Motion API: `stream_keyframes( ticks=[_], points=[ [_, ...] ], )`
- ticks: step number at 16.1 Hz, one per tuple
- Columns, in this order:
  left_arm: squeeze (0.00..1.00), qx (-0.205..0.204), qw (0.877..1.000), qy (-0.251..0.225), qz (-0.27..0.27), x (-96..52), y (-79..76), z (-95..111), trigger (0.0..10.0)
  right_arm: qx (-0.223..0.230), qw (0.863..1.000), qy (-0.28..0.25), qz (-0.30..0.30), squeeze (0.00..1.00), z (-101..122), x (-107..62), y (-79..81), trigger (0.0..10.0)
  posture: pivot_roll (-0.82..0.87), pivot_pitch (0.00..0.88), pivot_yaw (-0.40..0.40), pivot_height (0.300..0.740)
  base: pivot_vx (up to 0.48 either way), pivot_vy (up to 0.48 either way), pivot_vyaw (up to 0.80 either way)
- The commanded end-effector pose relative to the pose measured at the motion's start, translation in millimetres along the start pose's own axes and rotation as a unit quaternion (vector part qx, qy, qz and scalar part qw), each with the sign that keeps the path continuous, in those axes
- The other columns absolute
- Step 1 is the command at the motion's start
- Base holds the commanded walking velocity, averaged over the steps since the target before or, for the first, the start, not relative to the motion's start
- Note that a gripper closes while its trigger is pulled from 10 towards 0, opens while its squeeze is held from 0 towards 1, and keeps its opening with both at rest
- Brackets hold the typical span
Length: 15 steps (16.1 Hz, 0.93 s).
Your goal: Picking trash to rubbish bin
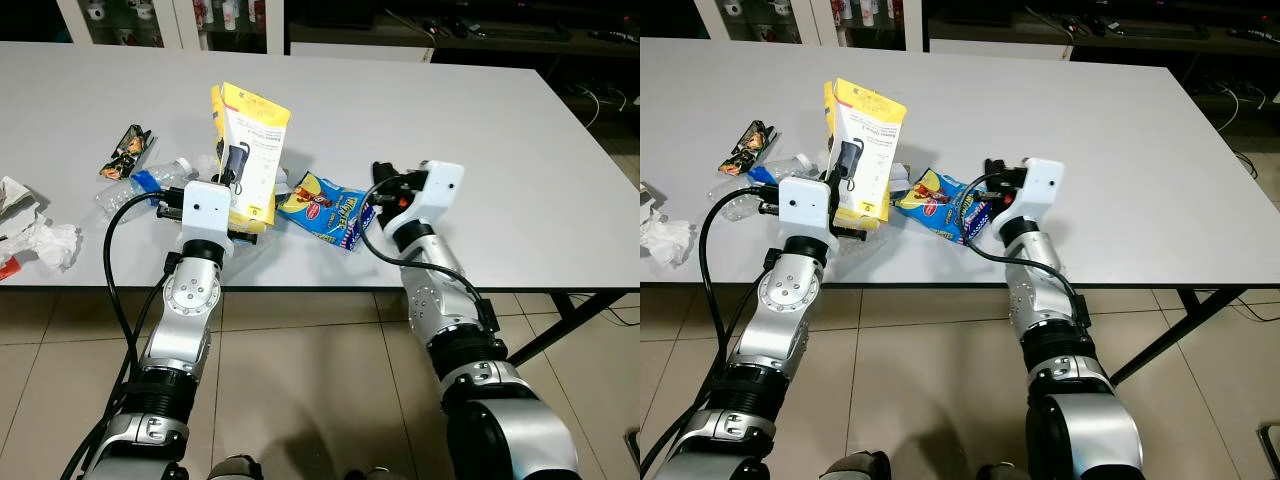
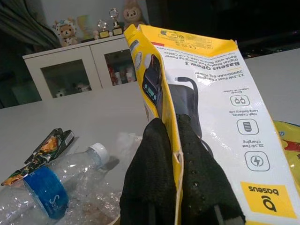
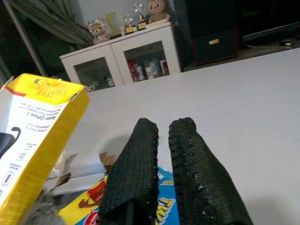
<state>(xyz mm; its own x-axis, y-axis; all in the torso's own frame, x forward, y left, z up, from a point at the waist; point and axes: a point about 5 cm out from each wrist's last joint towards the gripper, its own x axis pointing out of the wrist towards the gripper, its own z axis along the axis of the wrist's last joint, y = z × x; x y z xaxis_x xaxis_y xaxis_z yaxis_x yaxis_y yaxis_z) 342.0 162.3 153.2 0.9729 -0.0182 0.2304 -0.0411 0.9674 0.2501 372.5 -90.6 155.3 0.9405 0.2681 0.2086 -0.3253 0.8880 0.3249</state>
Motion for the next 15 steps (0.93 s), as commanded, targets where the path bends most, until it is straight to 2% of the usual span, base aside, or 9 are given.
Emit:
stream_keyframes(
  ticks=[1,3,5,8,10,11,13,15],
  points=[
    [0.00,0.005,1.000,-0.009,-0.004,2.5,-1.6,4,10.0,0.008,1.000,-0.004,0.014,1.00,3,2.9,5.3,10.0,0.04,0.087,-0.076,0.740,0.000,0.000,0.00],
    [0.00,0.006,1.000,-0.010,-0.003,2.6,-1.1,4,10.0,0.010,1.000,-0.006,0.026,1.00,4,4.1,9.7,10.0,0.04,0.087,-0.076,0.740,0.000,0.000,0.00],
    [0.00,0.007,1.000,-0.009,-0.002,1.7,-0.2,3,10.0,0.016,0.998,-0.006,0.061,1.00,4,6.9,23.3,10.0,0.04,0.087,-0.078,0.740,0.000,0.000,0.00],
    [0.00,0.008,1.000,-0.009,-0.001,1.5,0.5,3,10.0,0.017,0.997,0.002,0.081,1.00,0,8.7,32.0,10.0,0.05,0.087,-0.081,0.740,0.000,0.000,0.00],
    [0.00,0.009,1.000,-0.009,0.000,1.4,1.2,3,10.0,0.005,0.995,0.018,0.103,1.00,-6,9.0,39.9,10.0,0.06,0.087,-0.081,0.740,0.000,0.000,0.00],
    [0.00,0.010,1.000,-0.008,0.000,1.2,1.4,3,10.0,0.001,0.993,0.030,0.113,0.00,-10,8.6,43.8,10.0,0.06,0.086,-0.081,0.740,0.000,0.000,0.00],
    [0.00,0.011,1.000,-0.009,0.000,0.6,1.8,3,10.0,0.001,0.991,0.044,0.127,0.00,-16,7.8,49.2,10.0,0.06,0.085,-0.083,0.740,0.000,0.000,0.00],
    [0.00,0.013,1.000,-0.009,-0.001,-0.3,3.5,3,10.0,-0.015,0.979,0.064,0.191,0.00,-27,3.4,62.5,10.0,0.07,0.082,-0.084,0.740,0.000,0.000,0.00]
  ],
)
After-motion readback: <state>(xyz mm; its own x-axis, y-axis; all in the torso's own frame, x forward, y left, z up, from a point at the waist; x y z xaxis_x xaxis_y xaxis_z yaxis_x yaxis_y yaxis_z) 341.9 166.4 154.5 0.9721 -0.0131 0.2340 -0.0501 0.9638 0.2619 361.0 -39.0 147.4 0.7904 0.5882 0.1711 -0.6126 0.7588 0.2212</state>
